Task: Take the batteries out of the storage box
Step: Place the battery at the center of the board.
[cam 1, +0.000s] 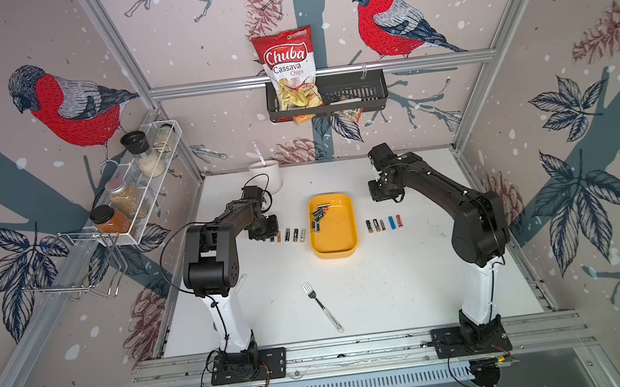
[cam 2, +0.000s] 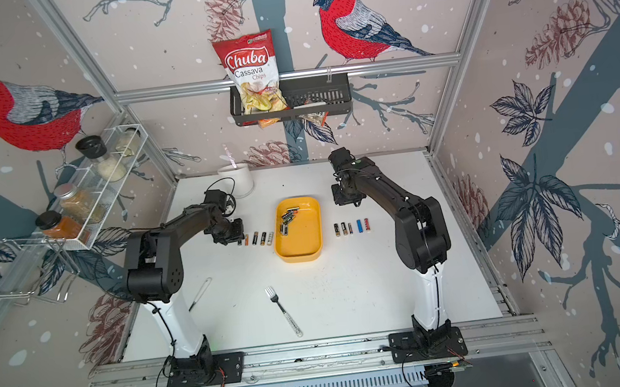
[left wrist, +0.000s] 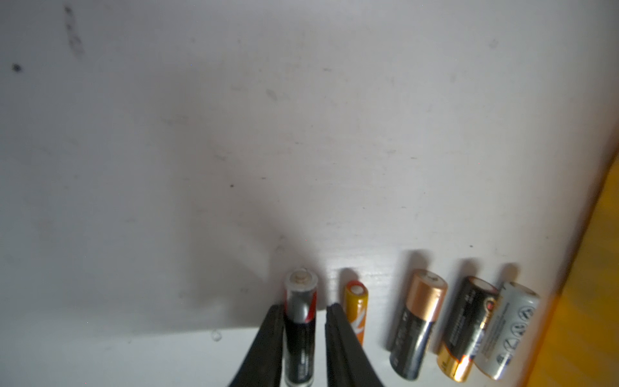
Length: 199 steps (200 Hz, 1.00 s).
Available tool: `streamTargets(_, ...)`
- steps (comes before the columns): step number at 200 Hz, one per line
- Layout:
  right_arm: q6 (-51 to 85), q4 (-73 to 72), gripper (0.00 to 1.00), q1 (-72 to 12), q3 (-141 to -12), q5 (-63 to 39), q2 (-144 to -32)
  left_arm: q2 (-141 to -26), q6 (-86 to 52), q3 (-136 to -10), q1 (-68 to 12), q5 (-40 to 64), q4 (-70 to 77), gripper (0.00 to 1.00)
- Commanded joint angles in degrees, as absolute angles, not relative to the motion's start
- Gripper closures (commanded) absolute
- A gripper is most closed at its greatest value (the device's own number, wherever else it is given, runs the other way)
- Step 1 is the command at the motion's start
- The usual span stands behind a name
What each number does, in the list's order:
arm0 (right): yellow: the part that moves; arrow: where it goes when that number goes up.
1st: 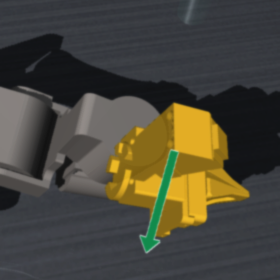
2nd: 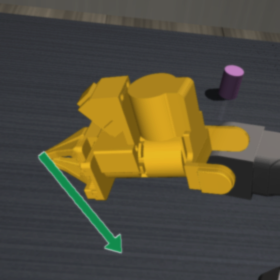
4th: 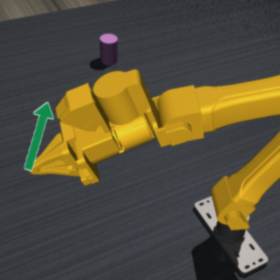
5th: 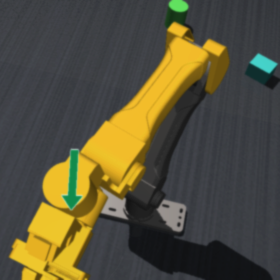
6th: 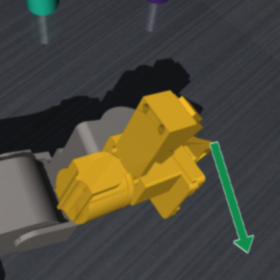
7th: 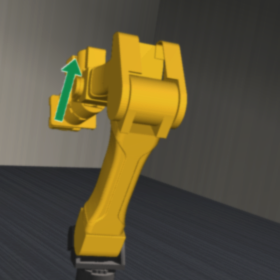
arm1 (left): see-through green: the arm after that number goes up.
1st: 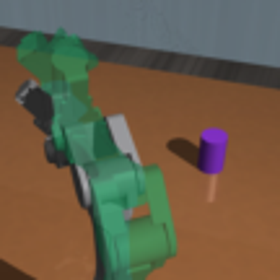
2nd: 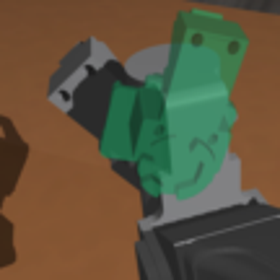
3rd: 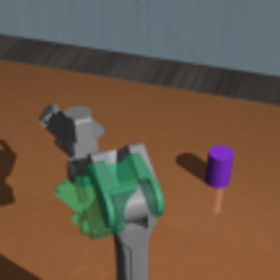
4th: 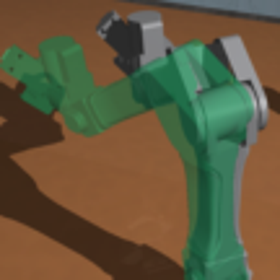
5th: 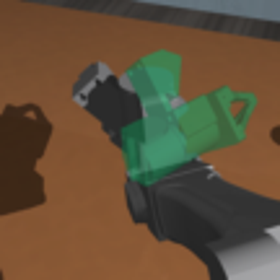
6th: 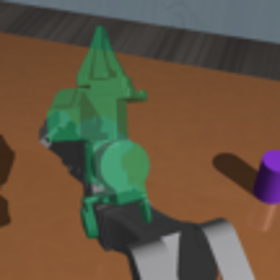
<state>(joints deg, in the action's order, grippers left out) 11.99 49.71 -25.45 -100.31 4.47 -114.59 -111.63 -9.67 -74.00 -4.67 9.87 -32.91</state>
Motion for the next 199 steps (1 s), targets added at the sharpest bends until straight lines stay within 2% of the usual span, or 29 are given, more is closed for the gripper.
streamTargets(1,12.4,49.7,0.67,-25.5,-100.3,5.1,-114.0,-111.7,-9.8,-74.4,-4.8,7.9,-34.9,0.72)
streamTargets(134,12.5,50.0,0.66,-25.8,-101.2,5.0,-114.0,-110.9,-10.0,-75.7,-4.9,8.5,-35.5,0.7)
streamTargets(199,15.4,49.8,0.66,-30.8,-104.8,2.8,-114.9,-108.7,-11.1,-79.2,-4.9,10.6,-37.1,0.69)
